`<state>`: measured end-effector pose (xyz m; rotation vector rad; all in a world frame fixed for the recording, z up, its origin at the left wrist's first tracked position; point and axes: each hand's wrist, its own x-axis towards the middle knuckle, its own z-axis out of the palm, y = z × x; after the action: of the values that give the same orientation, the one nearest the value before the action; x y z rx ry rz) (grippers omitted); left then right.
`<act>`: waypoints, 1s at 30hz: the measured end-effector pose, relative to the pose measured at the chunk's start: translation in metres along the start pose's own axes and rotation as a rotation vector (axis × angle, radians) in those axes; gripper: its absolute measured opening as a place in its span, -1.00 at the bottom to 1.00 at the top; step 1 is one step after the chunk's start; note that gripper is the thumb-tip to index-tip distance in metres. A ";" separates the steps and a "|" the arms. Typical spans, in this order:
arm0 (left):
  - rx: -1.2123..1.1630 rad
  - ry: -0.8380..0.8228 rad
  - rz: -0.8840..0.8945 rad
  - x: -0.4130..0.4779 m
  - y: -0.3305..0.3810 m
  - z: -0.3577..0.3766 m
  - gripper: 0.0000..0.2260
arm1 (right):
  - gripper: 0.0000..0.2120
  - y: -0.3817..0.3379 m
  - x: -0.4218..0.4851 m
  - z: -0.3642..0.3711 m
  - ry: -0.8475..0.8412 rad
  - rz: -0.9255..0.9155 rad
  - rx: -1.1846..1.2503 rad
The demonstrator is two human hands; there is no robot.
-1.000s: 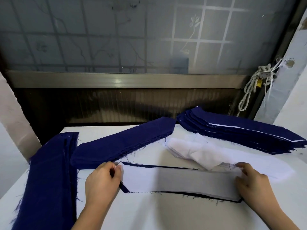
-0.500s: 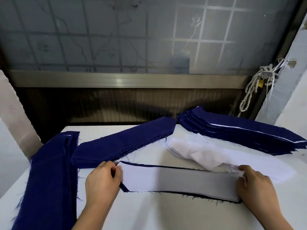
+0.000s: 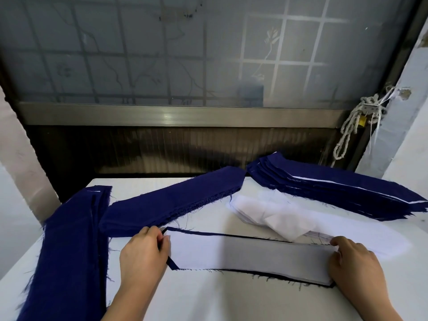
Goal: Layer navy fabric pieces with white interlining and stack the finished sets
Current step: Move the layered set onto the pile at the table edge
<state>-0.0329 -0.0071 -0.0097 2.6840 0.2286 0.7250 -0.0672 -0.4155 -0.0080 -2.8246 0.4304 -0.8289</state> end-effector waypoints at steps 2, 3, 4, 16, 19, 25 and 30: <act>-0.001 -0.003 -0.008 0.000 0.000 -0.001 -0.76 | -0.71 0.001 0.001 0.000 -0.007 0.005 -0.006; -0.004 -0.004 -0.009 0.000 0.001 -0.003 -0.79 | -0.71 0.002 0.001 -0.001 -0.013 0.011 -0.009; -0.008 -0.002 -0.002 -0.001 0.002 -0.004 -0.81 | -0.71 0.001 0.001 -0.001 -0.016 0.012 -0.009; 0.201 -0.012 -0.046 0.068 -0.036 -0.039 -0.78 | -0.78 0.001 0.003 -0.004 -0.087 -0.042 -0.044; 0.275 -0.142 -0.143 0.085 -0.051 -0.043 -0.74 | -0.82 0.000 0.004 -0.005 -0.092 -0.043 -0.034; 0.233 -0.212 -0.211 0.094 -0.048 -0.040 -0.82 | -0.83 0.000 0.003 -0.007 -0.104 -0.048 -0.020; 0.585 -0.219 -0.011 0.091 -0.040 -0.039 -0.82 | -0.85 0.000 0.003 -0.008 -0.124 -0.046 -0.016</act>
<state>0.0229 0.0635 0.0480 3.2781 0.4579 0.3926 -0.0695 -0.4170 0.0003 -2.8906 0.3574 -0.6567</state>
